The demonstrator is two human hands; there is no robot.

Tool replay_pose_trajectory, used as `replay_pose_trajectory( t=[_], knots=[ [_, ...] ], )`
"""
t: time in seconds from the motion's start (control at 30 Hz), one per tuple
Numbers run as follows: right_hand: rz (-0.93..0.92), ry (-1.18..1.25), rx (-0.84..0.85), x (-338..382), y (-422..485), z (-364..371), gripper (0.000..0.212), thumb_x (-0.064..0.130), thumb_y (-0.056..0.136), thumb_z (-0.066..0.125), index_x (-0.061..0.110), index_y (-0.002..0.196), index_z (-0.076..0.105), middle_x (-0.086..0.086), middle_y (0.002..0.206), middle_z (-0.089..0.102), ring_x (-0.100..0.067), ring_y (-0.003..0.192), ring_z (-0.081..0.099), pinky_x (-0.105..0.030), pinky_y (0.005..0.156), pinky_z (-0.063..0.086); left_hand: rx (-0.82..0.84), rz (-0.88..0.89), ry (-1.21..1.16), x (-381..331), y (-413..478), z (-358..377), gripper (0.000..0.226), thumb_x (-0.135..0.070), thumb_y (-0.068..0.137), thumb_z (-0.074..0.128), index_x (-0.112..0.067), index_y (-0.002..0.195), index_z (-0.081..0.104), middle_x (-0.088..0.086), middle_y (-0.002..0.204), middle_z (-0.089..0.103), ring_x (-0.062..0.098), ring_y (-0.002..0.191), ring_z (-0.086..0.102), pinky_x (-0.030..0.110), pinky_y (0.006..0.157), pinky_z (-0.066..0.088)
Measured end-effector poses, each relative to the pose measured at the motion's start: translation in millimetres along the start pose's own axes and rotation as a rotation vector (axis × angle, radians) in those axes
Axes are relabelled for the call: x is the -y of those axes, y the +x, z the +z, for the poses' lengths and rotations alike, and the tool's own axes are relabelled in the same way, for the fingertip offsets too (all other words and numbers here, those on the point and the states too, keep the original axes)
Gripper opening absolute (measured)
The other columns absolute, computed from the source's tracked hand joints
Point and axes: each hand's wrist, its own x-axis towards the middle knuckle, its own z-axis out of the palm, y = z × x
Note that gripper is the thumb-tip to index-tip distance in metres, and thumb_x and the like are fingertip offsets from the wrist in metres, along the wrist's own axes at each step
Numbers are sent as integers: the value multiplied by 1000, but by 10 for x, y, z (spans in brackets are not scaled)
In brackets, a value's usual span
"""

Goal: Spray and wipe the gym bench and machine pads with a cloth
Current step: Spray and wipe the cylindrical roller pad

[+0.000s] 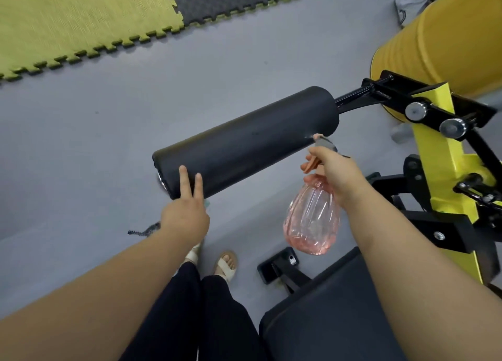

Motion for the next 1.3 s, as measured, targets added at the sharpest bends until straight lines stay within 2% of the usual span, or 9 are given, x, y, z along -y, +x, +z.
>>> replay_pose_trajectory(
  t=[0.17,0.27,0.37,0.47,0.63,0.83,0.93,1.07,1.3],
  knots=[
    [-105,-172,286,-195,-289,369,30,32,91,59,31,120,56,-5,88,60,-16,58,58,-31,66,53,-20,2,12,48,-152,158,78,-26,93,41,-17,149,-12,2,154,-28,22,65,48,27,55,38],
    [-107,-294,356,-334,-437,617,16,36,91,57,24,101,59,-7,95,63,-14,61,60,-26,63,50,-90,-36,-44,125,-123,101,79,-29,92,43,-19,150,-9,1,154,-26,24,66,49,28,56,39],
    [-103,-420,403,-435,-476,716,20,39,91,54,21,97,57,-7,99,64,-15,66,64,-32,74,50,-89,-74,-85,209,-38,27,77,-27,93,43,-18,149,-9,4,154,-27,26,69,50,29,57,40],
    [-111,-414,354,-460,-403,628,23,40,90,56,19,101,58,-5,101,63,-13,63,64,-32,74,51,-70,-67,-86,244,9,17,77,-27,93,43,-17,150,-9,5,154,-28,27,71,53,29,56,42],
    [-21,-138,35,-349,-71,173,13,23,87,58,12,94,58,-5,82,61,-12,43,55,-13,38,37,-50,-68,-56,202,-14,35,76,-28,94,42,-15,149,-9,9,153,-28,27,71,54,30,57,43],
    [-23,-93,-89,-108,173,-265,19,24,90,58,7,97,56,-8,86,60,-17,55,56,-15,42,49,-74,-111,-109,144,-33,-4,73,-23,93,43,-14,150,-2,7,156,-19,30,77,54,32,59,41],
    [-21,-83,-76,-28,224,-319,21,23,91,55,4,100,57,-8,82,60,-16,55,56,-16,45,50,-107,-133,-154,91,-4,-90,72,-24,93,46,-13,149,2,8,156,-4,37,95,58,34,64,41],
    [-29,-79,-72,-4,240,-204,19,23,89,57,6,98,57,-8,86,62,-15,53,58,-17,47,49,-106,-165,-120,42,63,-133,74,-25,94,44,-10,150,-2,12,147,9,33,86,54,32,60,40],
    [-90,-228,209,-51,1,290,27,30,89,59,19,113,57,-5,90,63,-12,56,64,-20,52,52,-62,-127,-21,37,-19,32,75,-14,92,40,-13,149,-9,12,156,-13,31,92,59,30,60,40]
  ],
)
